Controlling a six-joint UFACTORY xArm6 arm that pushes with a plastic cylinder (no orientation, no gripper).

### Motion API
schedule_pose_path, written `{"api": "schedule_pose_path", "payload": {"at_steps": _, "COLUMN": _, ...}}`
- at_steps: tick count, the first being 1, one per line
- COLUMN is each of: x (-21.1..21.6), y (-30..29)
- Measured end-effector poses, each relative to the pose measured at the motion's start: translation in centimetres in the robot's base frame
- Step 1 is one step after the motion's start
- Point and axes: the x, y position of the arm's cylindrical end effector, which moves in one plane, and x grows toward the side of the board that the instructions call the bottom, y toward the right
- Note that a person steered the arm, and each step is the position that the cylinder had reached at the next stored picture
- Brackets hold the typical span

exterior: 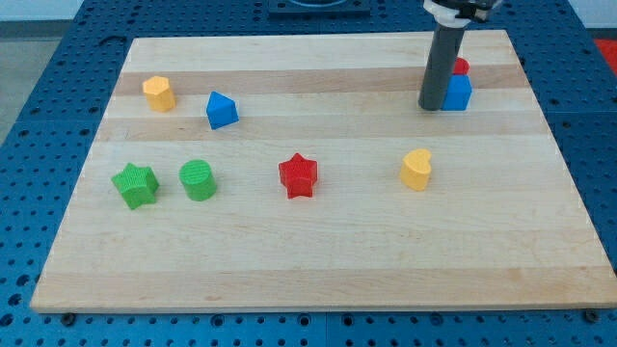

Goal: Move your arm to the left of hexagon

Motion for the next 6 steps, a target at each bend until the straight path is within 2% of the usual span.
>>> {"api": "schedule_pose_path", "payload": {"at_steps": 1, "x": 0.2, "y": -3.1}}
{"api": "schedule_pose_path", "payload": {"at_steps": 3, "x": -2.8, "y": -17.6}}
{"api": "schedule_pose_path", "payload": {"at_steps": 5, "x": -9.4, "y": -32.2}}
{"api": "schedule_pose_path", "payload": {"at_steps": 6, "x": -9.2, "y": -40.3}}
